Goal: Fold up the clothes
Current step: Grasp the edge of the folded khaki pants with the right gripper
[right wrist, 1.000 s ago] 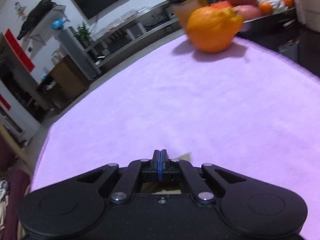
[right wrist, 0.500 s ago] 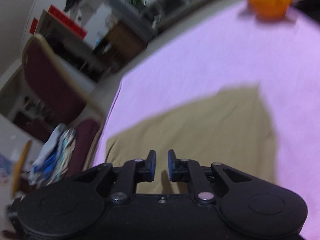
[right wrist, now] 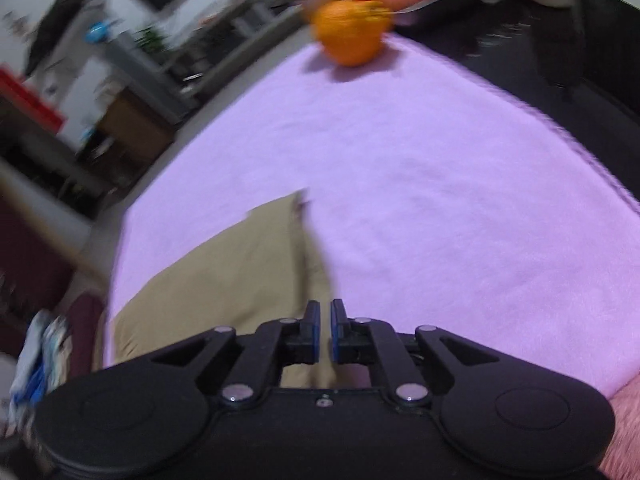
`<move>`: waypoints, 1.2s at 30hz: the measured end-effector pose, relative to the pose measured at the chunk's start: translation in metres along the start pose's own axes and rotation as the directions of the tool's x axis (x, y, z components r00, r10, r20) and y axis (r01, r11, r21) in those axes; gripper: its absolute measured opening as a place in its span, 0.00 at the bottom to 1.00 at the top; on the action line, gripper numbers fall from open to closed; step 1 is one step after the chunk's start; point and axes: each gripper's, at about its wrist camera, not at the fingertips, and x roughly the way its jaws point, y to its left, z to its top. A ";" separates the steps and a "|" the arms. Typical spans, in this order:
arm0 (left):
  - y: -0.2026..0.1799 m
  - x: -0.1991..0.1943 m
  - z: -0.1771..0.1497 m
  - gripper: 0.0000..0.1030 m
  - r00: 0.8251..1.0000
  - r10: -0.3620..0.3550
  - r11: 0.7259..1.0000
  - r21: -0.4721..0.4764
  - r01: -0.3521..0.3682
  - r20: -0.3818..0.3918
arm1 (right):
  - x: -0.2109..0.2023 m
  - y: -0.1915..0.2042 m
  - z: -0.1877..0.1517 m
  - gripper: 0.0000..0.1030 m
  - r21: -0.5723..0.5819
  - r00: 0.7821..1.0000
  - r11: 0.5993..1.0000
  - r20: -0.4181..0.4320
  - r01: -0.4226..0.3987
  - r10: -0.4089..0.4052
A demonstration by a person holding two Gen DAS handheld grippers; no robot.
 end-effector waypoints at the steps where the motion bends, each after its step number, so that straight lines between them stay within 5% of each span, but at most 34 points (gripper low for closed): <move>1: 0.000 0.000 0.000 0.13 1.000 0.000 1.000 0.001 0.000 0.002 | 0.003 0.007 -0.004 0.12 -0.018 0.998 0.999 -0.024 -0.051 0.050; 4: 0.000 -0.001 -0.002 0.13 1.000 0.000 1.000 0.008 0.000 0.010 | 0.013 0.027 -0.016 0.12 -0.062 0.976 0.978 -0.104 -0.197 0.190; 8: -0.002 -0.002 -0.004 0.14 1.000 0.002 1.000 0.026 -0.002 0.021 | 0.049 0.037 -0.028 0.10 -0.088 0.948 0.969 -0.246 -0.229 0.202; 9: -0.001 -0.003 -0.005 0.14 1.000 0.001 1.000 0.026 -0.001 0.020 | 0.049 0.032 -0.027 0.00 -0.096 0.965 0.982 -0.220 -0.164 0.140; 12: 0.000 -0.005 -0.006 0.14 1.000 -0.003 1.000 0.022 0.003 0.015 | 0.041 0.018 -0.021 0.00 -0.113 0.991 0.992 -0.116 0.059 -0.072; 14: -0.001 -0.006 -0.007 0.14 1.000 0.001 1.000 0.023 -0.001 0.014 | 0.026 0.011 -0.016 0.06 -0.107 0.973 0.968 -0.023 0.227 -0.230; 15: -0.001 -0.007 -0.007 0.14 1.000 0.003 1.000 0.024 -0.004 0.013 | 0.021 0.004 -0.014 0.06 -0.064 0.969 0.968 -0.005 0.245 -0.245; 17: -0.002 -0.008 -0.008 0.14 1.000 0.007 1.000 0.027 -0.008 0.012 | 0.014 -0.008 -0.011 0.06 0.052 0.996 0.994 -0.017 0.092 -0.091; 19: -0.003 -0.008 -0.008 0.14 1.000 0.010 0.999 0.032 -0.010 0.011 | 0.010 -0.002 -0.011 0.11 0.037 0.999 0.999 0.016 0.038 -0.039; 21: -0.003 -0.008 -0.008 0.14 1.000 0.007 0.999 0.033 -0.007 0.011 | 0.012 0.002 -0.011 0.41 0.030 1.000 1.000 0.020 -0.005 0.004; 23: -0.002 -0.008 -0.009 0.14 1.000 0.001 1.000 0.031 -0.002 0.011 | 0.018 -0.002 -0.010 0.55 0.076 0.999 0.996 -0.018 -0.045 0.047; 30: -0.001 -0.008 -0.007 0.13 1.000 -0.004 1.000 0.027 0.003 0.006 | 0.035 -0.025 -0.013 0.55 0.191 0.992 0.980 -0.101 -0.054 0.074; 36: 0.002 -0.008 -0.007 0.13 1.000 -0.014 1.000 0.014 0.014 0.003 | 0.043 -0.039 -0.020 0.47 0.347 0.971 0.929 -0.147 -0.130 0.191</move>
